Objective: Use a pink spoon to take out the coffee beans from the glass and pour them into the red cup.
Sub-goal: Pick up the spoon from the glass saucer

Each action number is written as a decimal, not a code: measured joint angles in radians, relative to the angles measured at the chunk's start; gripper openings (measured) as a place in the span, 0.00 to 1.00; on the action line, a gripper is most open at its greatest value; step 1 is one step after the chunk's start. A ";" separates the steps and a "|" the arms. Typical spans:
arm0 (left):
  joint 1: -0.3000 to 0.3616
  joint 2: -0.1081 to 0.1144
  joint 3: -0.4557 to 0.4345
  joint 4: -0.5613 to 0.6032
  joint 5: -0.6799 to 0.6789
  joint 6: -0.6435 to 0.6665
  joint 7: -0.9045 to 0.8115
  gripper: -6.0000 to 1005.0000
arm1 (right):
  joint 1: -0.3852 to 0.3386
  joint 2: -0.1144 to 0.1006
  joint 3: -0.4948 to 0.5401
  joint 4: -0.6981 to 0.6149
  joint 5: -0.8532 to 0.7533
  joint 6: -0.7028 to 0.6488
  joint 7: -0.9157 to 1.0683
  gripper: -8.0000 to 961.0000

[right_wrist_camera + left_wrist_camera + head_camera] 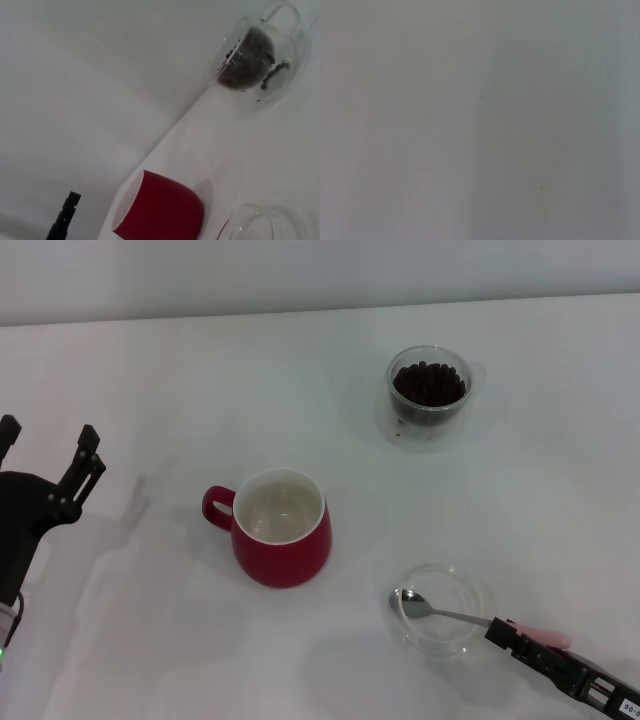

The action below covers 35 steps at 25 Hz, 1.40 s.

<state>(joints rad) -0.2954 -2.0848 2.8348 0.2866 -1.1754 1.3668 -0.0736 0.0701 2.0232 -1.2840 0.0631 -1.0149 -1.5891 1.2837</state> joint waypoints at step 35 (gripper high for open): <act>0.006 0.000 0.000 0.000 -0.004 0.001 0.000 0.87 | 0.015 -0.005 0.006 0.001 -0.021 0.036 0.072 0.45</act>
<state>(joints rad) -0.2899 -2.0847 2.8348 0.2868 -1.1796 1.3683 -0.0737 0.0853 2.0186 -1.2780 0.0645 -1.0358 -1.5534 1.3560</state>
